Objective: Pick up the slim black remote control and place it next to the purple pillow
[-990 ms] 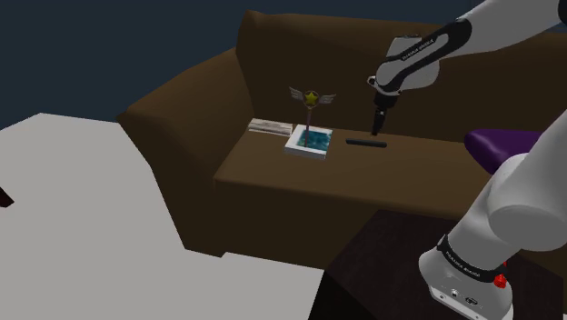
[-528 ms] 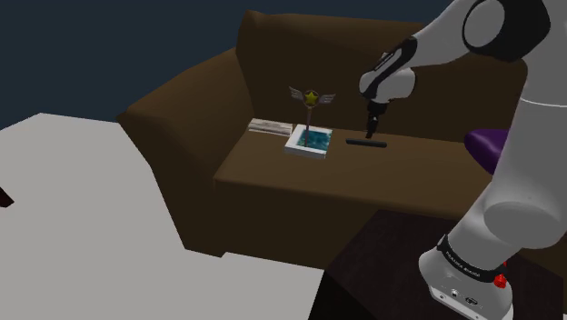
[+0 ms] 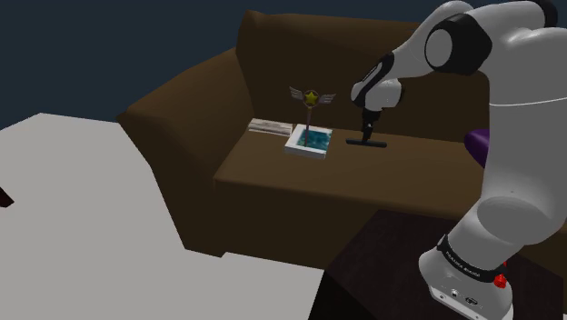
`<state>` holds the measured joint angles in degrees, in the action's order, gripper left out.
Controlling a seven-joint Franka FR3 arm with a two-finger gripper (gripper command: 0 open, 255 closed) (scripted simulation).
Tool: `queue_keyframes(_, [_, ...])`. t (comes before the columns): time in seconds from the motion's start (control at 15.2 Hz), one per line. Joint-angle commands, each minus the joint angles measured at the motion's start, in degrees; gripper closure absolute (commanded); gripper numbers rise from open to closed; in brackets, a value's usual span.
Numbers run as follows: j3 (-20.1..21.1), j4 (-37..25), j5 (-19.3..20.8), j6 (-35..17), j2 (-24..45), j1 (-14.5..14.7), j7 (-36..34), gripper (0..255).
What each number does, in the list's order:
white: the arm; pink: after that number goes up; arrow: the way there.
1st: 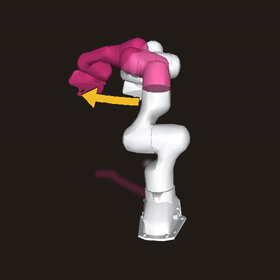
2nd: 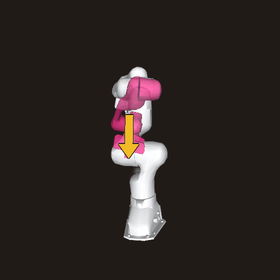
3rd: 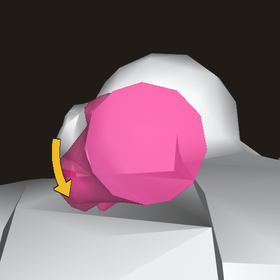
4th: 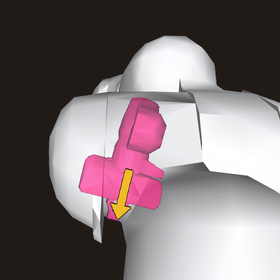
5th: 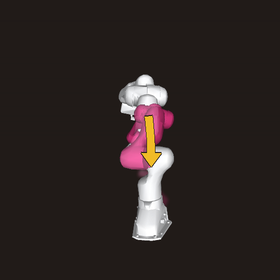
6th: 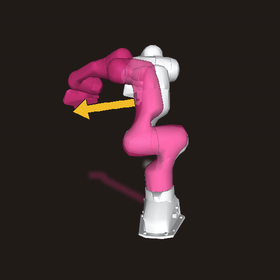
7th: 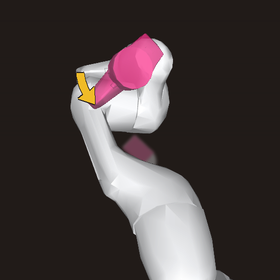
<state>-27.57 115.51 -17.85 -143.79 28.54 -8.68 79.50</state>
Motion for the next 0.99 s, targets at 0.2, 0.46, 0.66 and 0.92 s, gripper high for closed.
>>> queue_keyframes(0.2, [1.65,-0.85,-1.90,-2.21,3.17,-1.34,1.19,0])
queue_keyframes(0.46, [1.65,-0.85,-1.90,-2.21,3.17,-1.34,1.19,0])
queue_keyframes(0.66, [1.65,-0.86,-1.90,-2.20,3.16,-1.34,1.18,0])
queue_keyframes(0.92, [1.65,-0.95,-1.90,-2.14,3.21,-1.35,1.17,255])
